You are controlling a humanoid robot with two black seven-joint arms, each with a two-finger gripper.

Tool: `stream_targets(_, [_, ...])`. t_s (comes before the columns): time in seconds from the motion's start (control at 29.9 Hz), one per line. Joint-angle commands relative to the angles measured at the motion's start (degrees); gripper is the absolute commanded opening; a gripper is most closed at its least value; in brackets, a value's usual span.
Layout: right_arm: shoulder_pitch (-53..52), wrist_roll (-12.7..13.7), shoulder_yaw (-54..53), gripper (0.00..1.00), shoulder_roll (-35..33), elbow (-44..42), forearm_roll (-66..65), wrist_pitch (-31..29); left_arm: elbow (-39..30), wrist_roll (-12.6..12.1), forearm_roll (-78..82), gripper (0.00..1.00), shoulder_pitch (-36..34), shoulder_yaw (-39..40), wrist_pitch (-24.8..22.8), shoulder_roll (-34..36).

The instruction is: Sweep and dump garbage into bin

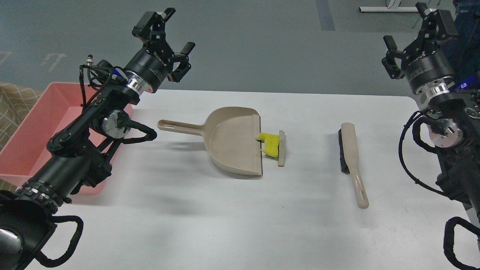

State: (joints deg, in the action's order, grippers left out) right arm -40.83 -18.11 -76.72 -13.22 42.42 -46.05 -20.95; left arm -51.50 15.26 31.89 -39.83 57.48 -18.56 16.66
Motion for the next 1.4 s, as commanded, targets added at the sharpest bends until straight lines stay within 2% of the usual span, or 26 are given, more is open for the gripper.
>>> stream_targets(0.0, [0.04, 0.01, 0.0, 1.0, 0.21, 0.03, 0.0, -0.06, -0.01, -0.05, 0.1, 0.98, -0.08, 0.0, 0.1, 0.39])
stream_targets(0.23, [0.13, 0.01, 0.08, 1.0, 0.21, 0.03, 0.0, -0.06, -0.01, 0.03, 0.62, 0.98, -0.08, -0.43, 0.36, 0.39])
stream_targets(0.3, [0.13, 0.01, 0.0, 1.0, 0.21, 0.12, 0.0, -0.06, -0.01, 1.34, 0.98, 0.98, -0.08, -0.96, 0.36, 0.3])
stream_targets(0.37, [0.04, 0.01, 0.0, 1.0, 0.21, 0.2, 0.0, -0.06, -0.01, 1.61, 0.98, 0.98, -0.08, -1.05, 0.45, 0.12])
stream_targets(1.37, [-0.13, 0.01, 0.0, 1.0, -0.05, 0.21, 0.0, -0.14, -1.24, 1.97, 0.98, 0.98, -0.16, -1.14, 1.24, 0.03])
